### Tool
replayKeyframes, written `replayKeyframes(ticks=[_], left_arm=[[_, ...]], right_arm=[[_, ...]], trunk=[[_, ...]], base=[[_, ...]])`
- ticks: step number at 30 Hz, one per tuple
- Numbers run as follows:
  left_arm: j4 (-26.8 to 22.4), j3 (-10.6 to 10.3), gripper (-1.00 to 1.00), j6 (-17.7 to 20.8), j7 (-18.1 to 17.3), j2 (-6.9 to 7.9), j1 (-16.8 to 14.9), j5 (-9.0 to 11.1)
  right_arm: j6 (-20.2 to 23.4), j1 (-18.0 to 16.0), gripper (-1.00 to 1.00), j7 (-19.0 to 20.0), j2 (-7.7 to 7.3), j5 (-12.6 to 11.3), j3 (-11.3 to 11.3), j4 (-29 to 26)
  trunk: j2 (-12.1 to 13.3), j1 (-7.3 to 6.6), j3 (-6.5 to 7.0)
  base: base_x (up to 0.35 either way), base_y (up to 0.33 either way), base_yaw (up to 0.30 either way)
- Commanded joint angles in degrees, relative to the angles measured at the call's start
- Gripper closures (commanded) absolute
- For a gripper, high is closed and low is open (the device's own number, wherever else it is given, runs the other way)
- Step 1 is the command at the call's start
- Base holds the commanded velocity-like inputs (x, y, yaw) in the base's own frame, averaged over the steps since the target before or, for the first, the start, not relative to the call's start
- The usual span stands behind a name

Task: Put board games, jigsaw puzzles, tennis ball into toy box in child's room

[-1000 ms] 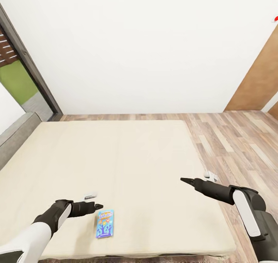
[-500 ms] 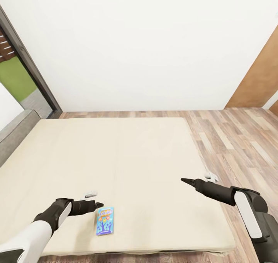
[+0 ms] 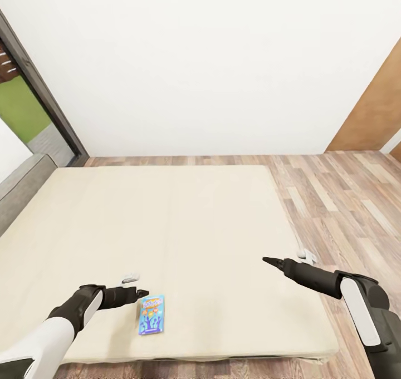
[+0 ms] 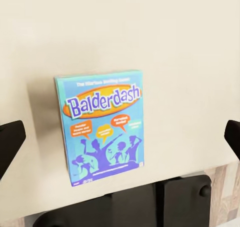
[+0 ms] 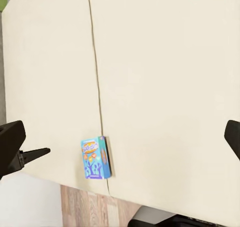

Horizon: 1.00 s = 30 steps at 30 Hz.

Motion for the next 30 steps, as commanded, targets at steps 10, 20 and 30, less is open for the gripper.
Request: replayKeyframes(ticks=[10,20,30], left_arm=[[-0.1,0.7,-1.00,-1.6,0.0,-0.21,0.0,0.1],[-0.1,0.7,-1.00,-1.9,0.0,-0.26,0.0,0.0],[-0.3,0.7,-1.00,-1.5,-0.1,-0.13,-0.1,0.1]], right_arm=[[-0.1,0.0,-1.00,0.6,0.04,0.4,-0.2,0.1],[-0.1,0.1,-1.00,4.1,-0.14,0.4,-1.2,0.1],[-0.1,0.8,-1.00,8.9,-0.24,0.7,-3.0,0.1]], trunk=[[-0.1,0.03,-1.03],[-0.1,0.03,-1.98],[-0.1,0.03,-2.92]], base=[[0.000,0.000,0.000],[0.000,0.000,0.000],[0.000,0.000,0.000]])
